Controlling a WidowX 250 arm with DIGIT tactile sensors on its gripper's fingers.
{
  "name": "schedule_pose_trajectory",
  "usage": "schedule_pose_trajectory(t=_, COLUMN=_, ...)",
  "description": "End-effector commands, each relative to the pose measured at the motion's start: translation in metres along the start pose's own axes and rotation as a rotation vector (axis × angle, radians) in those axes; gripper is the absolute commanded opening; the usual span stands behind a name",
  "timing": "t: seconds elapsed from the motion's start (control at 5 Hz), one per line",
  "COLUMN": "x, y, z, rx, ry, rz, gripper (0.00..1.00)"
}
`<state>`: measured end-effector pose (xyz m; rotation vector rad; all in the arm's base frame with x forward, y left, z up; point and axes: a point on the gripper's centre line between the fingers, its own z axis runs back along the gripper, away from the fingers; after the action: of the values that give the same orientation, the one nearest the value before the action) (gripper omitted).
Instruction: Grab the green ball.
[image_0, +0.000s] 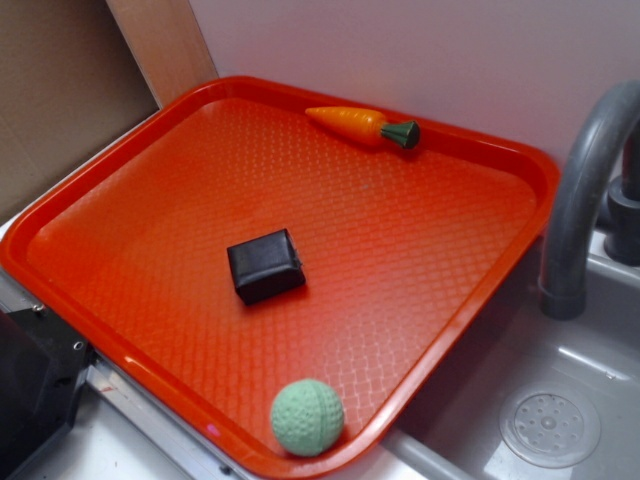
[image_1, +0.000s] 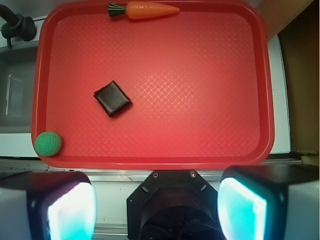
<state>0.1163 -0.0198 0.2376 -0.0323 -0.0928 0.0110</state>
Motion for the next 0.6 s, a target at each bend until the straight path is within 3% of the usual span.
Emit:
schedule_pose_trajectory(t=0.0, x=0.000, y=0.000, z=0.000, rx=0.000, ry=0.000, rz=0.000, gripper=1.00)
schedule_pose_trajectory(t=0.2, x=0.005, y=-0.049, z=-0.048, rx=-0.112, ry=-0.048, rz=-0.245, gripper=1.00)
schedule_pose_trajectory(t=0.4, x=0.002, y=-0.099, z=-0.085, rx=-0.147, ry=-0.025, rz=-0.492, gripper=1.00)
